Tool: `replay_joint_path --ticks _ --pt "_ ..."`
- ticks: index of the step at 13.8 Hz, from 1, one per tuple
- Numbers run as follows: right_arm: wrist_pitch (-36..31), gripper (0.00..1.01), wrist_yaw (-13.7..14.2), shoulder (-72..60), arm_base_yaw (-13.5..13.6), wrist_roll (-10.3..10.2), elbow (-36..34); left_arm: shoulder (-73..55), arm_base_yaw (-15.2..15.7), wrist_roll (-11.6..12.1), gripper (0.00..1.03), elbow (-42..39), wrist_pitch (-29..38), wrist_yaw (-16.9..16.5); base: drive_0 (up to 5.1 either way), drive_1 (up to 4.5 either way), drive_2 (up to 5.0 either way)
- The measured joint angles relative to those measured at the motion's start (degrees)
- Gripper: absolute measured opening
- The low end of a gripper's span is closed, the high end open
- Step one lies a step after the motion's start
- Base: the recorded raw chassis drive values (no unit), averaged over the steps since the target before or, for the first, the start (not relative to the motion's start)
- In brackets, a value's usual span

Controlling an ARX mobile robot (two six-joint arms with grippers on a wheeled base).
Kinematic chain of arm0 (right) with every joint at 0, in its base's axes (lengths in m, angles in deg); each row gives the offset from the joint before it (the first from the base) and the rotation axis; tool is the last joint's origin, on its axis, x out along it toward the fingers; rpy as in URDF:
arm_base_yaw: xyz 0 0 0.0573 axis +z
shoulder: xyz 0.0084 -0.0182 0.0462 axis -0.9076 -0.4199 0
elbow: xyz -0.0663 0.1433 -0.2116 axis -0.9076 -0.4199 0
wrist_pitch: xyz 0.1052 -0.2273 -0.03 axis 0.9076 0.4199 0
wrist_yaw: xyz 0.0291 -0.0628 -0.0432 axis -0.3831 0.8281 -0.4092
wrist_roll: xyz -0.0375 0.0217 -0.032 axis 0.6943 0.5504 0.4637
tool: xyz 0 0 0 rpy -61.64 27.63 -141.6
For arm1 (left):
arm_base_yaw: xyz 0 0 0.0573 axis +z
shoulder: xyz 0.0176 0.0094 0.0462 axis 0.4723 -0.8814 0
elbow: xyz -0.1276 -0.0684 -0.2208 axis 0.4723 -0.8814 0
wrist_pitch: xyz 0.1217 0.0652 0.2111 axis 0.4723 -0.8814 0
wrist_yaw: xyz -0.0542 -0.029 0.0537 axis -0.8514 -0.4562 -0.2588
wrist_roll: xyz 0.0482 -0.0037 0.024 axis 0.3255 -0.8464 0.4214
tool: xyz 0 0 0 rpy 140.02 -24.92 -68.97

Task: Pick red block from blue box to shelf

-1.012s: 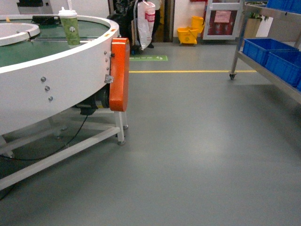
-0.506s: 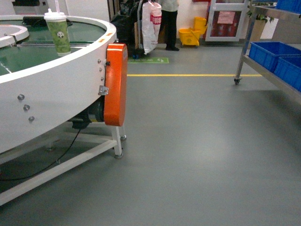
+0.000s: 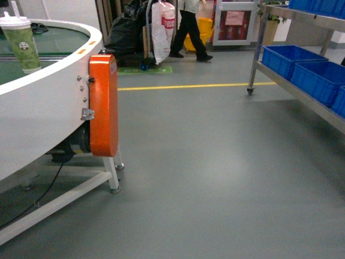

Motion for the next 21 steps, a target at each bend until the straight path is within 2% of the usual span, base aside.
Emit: replay_joint_path --ticks 21 --pt "0.0 0.29 0.0 0.0 0.0 0.0 0.0 0.0 0.0 0.0 0.98 0.0 0.0 0.0 -1.5 -1.45 -1.5"
